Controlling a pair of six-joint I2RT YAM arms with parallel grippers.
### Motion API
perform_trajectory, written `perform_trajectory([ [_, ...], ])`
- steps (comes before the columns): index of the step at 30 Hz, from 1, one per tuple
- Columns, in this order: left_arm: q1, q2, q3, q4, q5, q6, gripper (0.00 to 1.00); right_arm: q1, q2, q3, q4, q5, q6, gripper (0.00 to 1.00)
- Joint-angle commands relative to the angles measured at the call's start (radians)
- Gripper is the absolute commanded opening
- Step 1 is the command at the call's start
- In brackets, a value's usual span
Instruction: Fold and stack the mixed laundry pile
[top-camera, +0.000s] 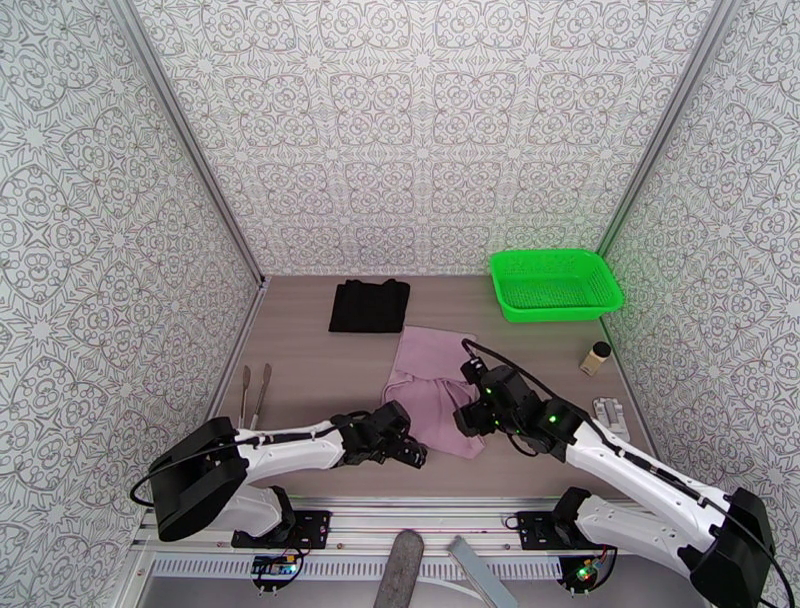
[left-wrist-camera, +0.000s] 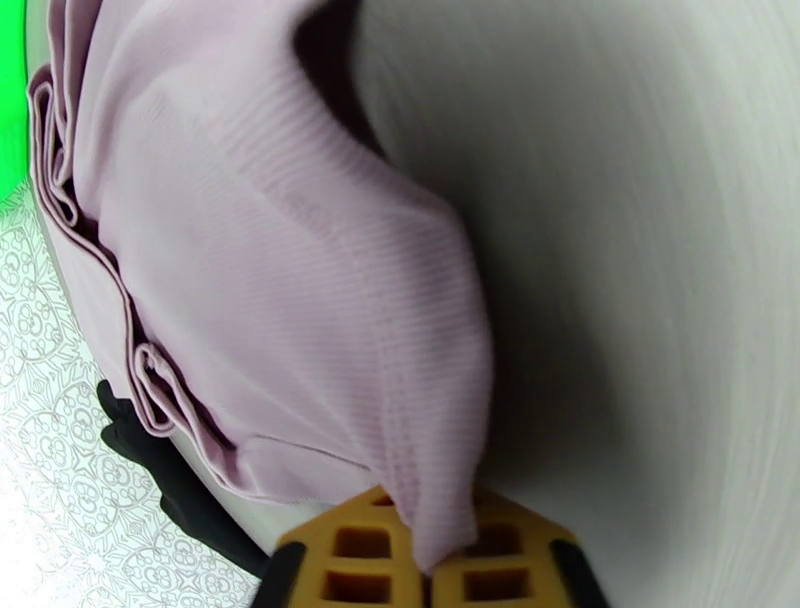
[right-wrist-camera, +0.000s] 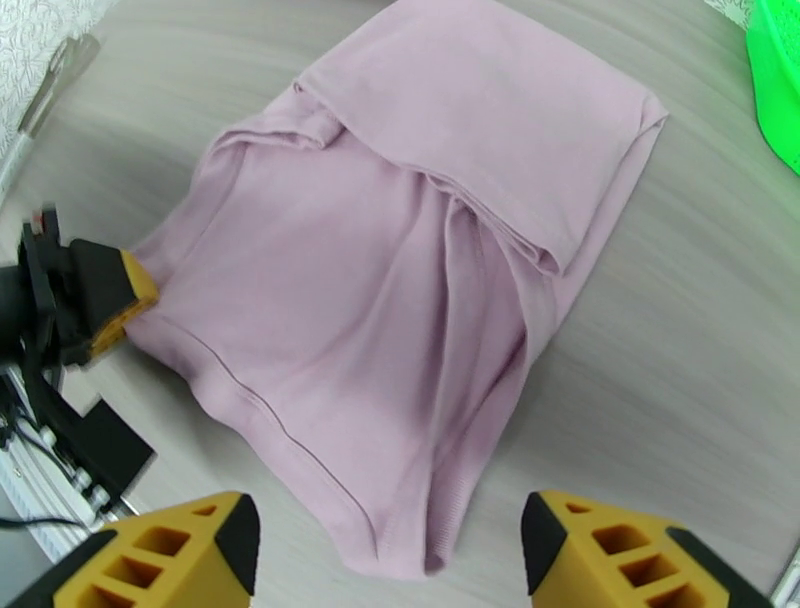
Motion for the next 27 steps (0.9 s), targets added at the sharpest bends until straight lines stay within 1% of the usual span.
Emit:
perform_trajectory([
  [1, 0.008, -0.006, 0.038, -0.026, -0.012, -0.072, 0.0, 0.006, -0.032, 0.067, -0.007, -0.011, -0.106, 0.74],
  [4, -0.001, -0.02, 0.053, -0.015, -0.018, -0.133, 0.0, 0.006, -0.02, 0.114, -0.011, -0.033, -0.225, 0.74],
  [6, -0.019, -0.032, 0.052, 0.003, -0.026, -0.174, 0.0, 0.006, 0.005, 0.141, -0.038, -0.043, -0.354, 0.76],
  [8, -0.039, -0.043, 0.05, 0.014, -0.029, -0.223, 0.0, 0.007, 0.046, 0.165, -0.108, -0.035, -0.516, 0.82],
  [10, -0.06, -0.054, 0.047, 0.019, -0.027, -0.276, 0.0, 0.007, 0.105, 0.195, -0.183, 0.05, -0.624, 0.85],
  [13, -0.08, -0.076, 0.035, 0.017, -0.02, -0.346, 0.0, 0.016, 0.184, 0.227, -0.289, 0.141, -0.747, 0.83],
  [15, -0.091, -0.099, 0.021, 0.002, -0.02, -0.372, 0.0, 0.045, 0.199, 0.225, -0.312, 0.205, -0.813, 0.83],
  [16, -0.097, -0.114, 0.017, -0.011, -0.026, -0.379, 0.0, 0.059, 0.193, 0.218, -0.317, 0.208, -0.865, 0.83],
  [22, -0.102, -0.219, 0.022, -0.113, -0.016, -0.419, 0.0, 0.084, 0.091, 0.159, -0.367, 0.094, -1.093, 0.82],
  [24, -0.102, -0.251, 0.018, -0.124, -0.004, -0.423, 0.0, 0.106, 0.077, 0.134, -0.382, 0.072, -1.134, 0.8],
  [27, -0.101, -0.279, 0.016, -0.138, 0.003, -0.423, 0.0, 0.157, 0.094, 0.091, -0.384, 0.078, -1.162, 0.78],
])
